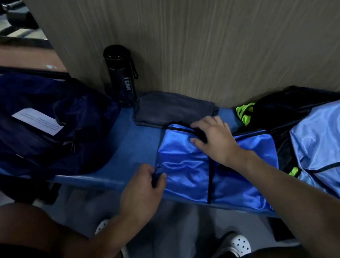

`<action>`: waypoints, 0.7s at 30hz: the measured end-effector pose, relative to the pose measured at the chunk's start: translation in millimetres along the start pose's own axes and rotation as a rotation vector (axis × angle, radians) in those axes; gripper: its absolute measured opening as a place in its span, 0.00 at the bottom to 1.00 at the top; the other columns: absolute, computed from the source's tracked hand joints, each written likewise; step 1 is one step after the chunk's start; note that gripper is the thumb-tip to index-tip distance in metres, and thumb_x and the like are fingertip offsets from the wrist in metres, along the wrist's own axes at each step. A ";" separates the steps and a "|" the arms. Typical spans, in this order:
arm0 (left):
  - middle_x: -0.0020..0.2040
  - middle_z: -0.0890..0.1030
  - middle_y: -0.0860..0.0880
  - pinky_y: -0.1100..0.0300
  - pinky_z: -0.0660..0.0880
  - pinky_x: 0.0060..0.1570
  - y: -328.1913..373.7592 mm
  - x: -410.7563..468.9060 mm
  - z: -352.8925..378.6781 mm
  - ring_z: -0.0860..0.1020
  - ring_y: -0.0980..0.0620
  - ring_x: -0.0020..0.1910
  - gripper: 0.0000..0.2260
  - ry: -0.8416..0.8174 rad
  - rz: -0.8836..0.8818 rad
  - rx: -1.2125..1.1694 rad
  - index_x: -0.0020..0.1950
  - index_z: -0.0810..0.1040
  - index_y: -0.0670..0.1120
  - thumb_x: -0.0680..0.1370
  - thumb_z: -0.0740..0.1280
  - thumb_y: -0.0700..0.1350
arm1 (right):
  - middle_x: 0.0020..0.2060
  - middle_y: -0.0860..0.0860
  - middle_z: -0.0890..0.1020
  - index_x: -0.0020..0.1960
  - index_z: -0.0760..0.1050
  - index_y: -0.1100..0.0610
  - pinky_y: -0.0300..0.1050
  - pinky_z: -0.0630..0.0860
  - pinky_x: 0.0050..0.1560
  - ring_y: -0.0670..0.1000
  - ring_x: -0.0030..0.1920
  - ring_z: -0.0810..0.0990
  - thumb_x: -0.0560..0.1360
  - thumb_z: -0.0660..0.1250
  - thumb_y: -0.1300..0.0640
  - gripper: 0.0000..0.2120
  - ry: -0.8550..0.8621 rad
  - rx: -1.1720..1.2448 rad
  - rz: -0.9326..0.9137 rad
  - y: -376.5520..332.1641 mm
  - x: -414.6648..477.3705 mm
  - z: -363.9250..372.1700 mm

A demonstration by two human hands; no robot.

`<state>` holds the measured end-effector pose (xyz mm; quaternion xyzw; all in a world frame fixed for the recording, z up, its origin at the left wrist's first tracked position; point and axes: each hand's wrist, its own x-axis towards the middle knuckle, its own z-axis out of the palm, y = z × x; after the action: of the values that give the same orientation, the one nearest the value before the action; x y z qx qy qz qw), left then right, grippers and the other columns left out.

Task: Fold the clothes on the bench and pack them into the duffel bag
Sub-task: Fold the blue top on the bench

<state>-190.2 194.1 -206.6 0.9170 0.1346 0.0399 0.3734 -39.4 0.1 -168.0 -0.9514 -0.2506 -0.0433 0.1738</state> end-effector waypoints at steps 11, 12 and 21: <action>0.27 0.81 0.49 0.47 0.80 0.34 -17.9 -2.1 -3.1 0.81 0.49 0.28 0.21 -0.164 -0.202 -0.183 0.30 0.74 0.43 0.73 0.71 0.57 | 0.70 0.49 0.60 0.64 0.74 0.40 0.55 0.55 0.67 0.54 0.68 0.56 0.77 0.65 0.47 0.16 -0.264 -0.215 -0.201 -44.8 61.2 10.3; 0.28 0.81 0.49 0.47 0.81 0.35 -18.3 -2.7 -3.9 0.80 0.49 0.28 0.19 -0.178 -0.199 -0.200 0.29 0.73 0.44 0.75 0.72 0.53 | 0.70 0.49 0.60 0.61 0.76 0.40 0.54 0.55 0.67 0.54 0.67 0.57 0.77 0.66 0.47 0.13 -0.267 -0.225 -0.208 -45.3 63.2 11.9; 0.28 0.81 0.46 0.59 0.75 0.31 -26.0 0.6 -22.5 0.77 0.54 0.25 0.16 -0.245 -0.201 -0.255 0.32 0.75 0.41 0.77 0.71 0.47 | 0.65 0.47 0.65 0.47 0.78 0.47 0.51 0.56 0.64 0.51 0.64 0.58 0.78 0.63 0.49 0.06 -0.152 -0.178 -0.166 -55.7 72.3 30.1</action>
<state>-199.2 227.2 -208.6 0.8421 0.1728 -0.0927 0.5024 -4.0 89.4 -166.7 -0.9396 -0.3360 -0.0074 0.0652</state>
